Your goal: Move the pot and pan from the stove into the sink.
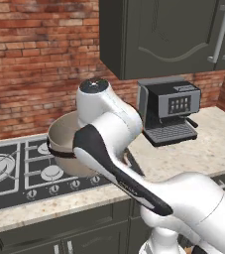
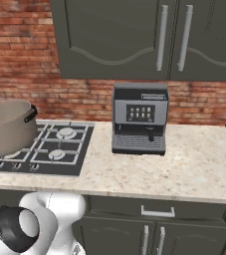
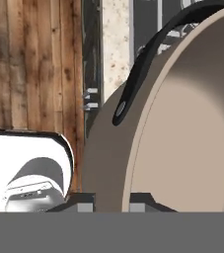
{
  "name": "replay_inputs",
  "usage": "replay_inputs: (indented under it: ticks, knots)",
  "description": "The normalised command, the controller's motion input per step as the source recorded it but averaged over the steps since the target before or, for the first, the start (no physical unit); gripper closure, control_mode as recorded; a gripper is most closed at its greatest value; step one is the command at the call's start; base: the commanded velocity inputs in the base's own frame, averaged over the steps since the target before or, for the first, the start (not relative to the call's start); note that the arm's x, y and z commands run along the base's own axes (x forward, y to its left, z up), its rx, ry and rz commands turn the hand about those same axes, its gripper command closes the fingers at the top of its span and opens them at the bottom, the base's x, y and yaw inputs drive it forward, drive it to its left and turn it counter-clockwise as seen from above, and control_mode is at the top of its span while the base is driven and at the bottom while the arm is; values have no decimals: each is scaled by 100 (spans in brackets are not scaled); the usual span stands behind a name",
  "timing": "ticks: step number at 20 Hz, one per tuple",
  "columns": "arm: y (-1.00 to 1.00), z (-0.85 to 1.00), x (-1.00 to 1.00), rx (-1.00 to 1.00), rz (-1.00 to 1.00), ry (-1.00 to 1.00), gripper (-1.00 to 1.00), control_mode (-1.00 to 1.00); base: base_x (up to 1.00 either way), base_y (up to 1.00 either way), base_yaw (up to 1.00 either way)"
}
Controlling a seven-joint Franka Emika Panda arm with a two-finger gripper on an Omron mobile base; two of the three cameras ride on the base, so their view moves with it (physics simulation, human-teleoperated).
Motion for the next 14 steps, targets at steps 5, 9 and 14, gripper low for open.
replay_inputs:
  ticks: [5, 9, 14]
  knots:
    - [-4, -18, -77, 25, 5, -32, 100, -100, 0, 0, 0]
    - [-22, -23, -49, 22, 2, -41, 100, -100, 0, 0, 0]
    - [-7, -4, 0, 2, 0, -17, 100, -100, 0, 0, 0]
